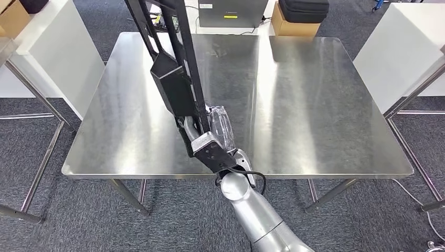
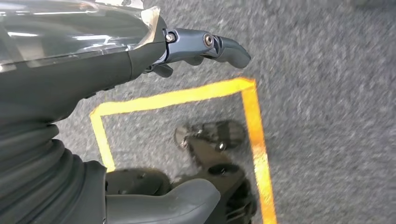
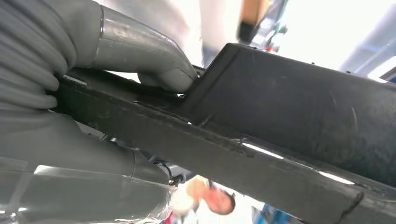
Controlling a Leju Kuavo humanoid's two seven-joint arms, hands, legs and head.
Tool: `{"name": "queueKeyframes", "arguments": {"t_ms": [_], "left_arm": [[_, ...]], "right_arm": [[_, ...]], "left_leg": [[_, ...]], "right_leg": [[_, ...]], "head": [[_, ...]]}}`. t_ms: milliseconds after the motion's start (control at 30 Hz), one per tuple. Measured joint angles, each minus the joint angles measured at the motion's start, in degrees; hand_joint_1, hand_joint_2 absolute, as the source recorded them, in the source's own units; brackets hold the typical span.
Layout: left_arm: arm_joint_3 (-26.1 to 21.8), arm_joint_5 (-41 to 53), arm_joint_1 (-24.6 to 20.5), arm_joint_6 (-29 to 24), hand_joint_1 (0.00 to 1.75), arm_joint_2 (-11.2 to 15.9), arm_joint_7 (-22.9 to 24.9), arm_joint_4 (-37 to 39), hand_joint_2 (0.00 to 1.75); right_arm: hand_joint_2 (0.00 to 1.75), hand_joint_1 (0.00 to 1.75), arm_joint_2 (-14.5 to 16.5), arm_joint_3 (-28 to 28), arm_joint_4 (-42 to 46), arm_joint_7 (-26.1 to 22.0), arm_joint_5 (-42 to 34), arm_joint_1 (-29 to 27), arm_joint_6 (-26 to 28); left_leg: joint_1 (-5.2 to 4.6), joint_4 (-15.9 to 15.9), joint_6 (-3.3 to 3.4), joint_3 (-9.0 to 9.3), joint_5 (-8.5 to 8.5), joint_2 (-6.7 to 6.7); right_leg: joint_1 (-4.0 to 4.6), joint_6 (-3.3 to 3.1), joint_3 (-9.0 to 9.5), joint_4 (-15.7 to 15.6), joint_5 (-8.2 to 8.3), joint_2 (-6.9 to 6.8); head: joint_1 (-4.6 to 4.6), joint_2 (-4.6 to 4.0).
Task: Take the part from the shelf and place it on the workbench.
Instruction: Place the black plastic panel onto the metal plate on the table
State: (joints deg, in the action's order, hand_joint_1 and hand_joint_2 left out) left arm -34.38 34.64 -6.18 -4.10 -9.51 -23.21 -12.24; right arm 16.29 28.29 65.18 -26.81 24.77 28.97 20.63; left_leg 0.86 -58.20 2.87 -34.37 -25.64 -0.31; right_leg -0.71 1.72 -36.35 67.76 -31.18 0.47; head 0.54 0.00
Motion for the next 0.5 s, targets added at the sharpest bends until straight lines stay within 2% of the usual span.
{"name": "queueKeyframes", "arguments": {"t_ms": [33, 67, 100, 133, 167, 200, 267, 300, 400, 433, 500], "left_arm": [[0.0, 0.13, -0.03, -0.22, 0.0, 0.0, 0.01, 0.0, 1.75], [0.0, 0.29, -0.03, -0.47, 0.0, -0.01, 0.02, 0.01, 1.75], [0.0, 0.47, -0.02, -0.65, 0.0, -0.02, 0.04, 0.01, 1.75], [0.0, 0.61, -0.03, -0.79, 0.0, -0.07, 0.07, 0.01, 1.75], [0.0, 0.73, -0.07, -0.88, 0.0, -0.13, 0.08, 0.02, 1.75], [0.0, 0.81, -0.14, -0.91, 0.0, -0.29, 0.11, 0.03, 1.75], [-0.01, 0.83, -0.35, -1.02, 0.0, -0.57, 0.18, 0.03, 1.75], [-0.01, 0.84, -0.4, -1.05, 0.0, -0.71, 0.23, 0.04, 1.75], [0.0, 0.87, -0.44, -1.1, 0.0, -0.77, 0.32, 0.03, 1.75], [0.0, 0.91, -0.48, -1.12, 0.0, -0.77, 0.35, 0.02, 1.75], [0.0, 1.16, -0.6, -1.04, 0.0, -0.77, 0.54, 0.02, 1.75]], "right_arm": [[1.75, 1.75, -0.13, 0.33, -0.12, 1.19, 2.97, 0.26, 1.62], [1.75, 1.75, -0.22, 0.71, -0.33, 2.58, 6.21, 0.56, 3.07], [1.75, 1.75, -0.26, 1.13, -0.61, 3.94, 9.34, 0.99, 4.21], [1.75, 1.75, -0.25, 1.56, -0.92, 5.06, 11.94, 1.55, 5.0], [1.75, 1.75, -0.21, 1.95, -1.21, 5.85, 13.8, 2.24, 5.47], [1.75, 1.75, -0.17, 2.32, -1.5, 6.32, 14.86, 2.91, 5.76], [1.75, 1.75, -0.08, 2.83, -2.02, 6.67, 15.59, 4.06, 6.07], [1.75, 1.75, -0.01, 3.02, -2.27, 6.82, 15.71, 4.39, 6.18], [1.75, 1.75, 0.22, 3.41, -3.06, 7.4, 16.62, 4.95, 6.37], [1.75, 1.75, 0.29, 3.58, -3.39, 7.93, 17.83, 5.2, 6.54], [1.75, 1.75, 0.53, 4.17, -4.47, 9.88, 21.91, 6.23, 6.8]], "left_leg": [[-0.18, 0.0, 0.25, 0.22, -0.26, -0.02], [-0.41, -0.01, 0.42, 0.48, -0.54, -0.08], [-0.68, -0.01, 0.54, 0.83, -0.85, -0.15], [-0.97, 0.0, 0.63, 1.24, -1.15, -0.22], [-1.24, 0.03, 0.71, 1.68, -1.47, -0.31], [-1.46, 0.06, 0.74, 2.11, -1.78, -0.39], [-1.54, 0.3, 0.56, 2.47, -2.24, -0.62], [-1.52, 0.25, 0.4, 2.46, -2.34, -0.67], [-1.32, 0.34, 0.43, 2.84, -2.57, -0.58], [-1.24, 0.52, 0.48, 3.08, -2.75, -0.54], [-1.15, 0.72, 0.38, 3.22, -3.04, -0.4]], "right_leg": [[0.05, -0.17, -2.52, 3.61, -1.08, -0.01], [0.15, -0.19, -4.43, 5.77, -1.56, -0.01], [0.32, 0.0, -5.29, 5.79, -1.04, -0.02], [0.58, 0.19, -5.01, 3.58, 0.51, -0.02], [0.95, 0.2, -3.81, -0.43, 2.85, -0.02], [1.4, -0.15, -2.52, -4.54, 5.04, -0.02], [2.17, -1.5, -0.62, -9.85, 7.17, 0.01], [2.25, -2.02, -0.18, -10.67, 7.59, 0.03], [1.78, -1.46, 0.85, -11.54, 8.69, 0.11], [1.74, -1.36, 0.93, -11.51, 8.55, 0.14], [1.86, -1.69, 0.96, -11.44, 8.32, 0.23]], "head": [[-0.08, 0.0], [-0.11, 0.0], [-0.14, 0.0], [-0.16, 0.0], [-0.17, 0.0], [-0.04, 0.0], [0.12, 0.0], [0.19, 0.0], [0.2, 0.0], [0.21, 0.0], [0.21, 0.0]]}}
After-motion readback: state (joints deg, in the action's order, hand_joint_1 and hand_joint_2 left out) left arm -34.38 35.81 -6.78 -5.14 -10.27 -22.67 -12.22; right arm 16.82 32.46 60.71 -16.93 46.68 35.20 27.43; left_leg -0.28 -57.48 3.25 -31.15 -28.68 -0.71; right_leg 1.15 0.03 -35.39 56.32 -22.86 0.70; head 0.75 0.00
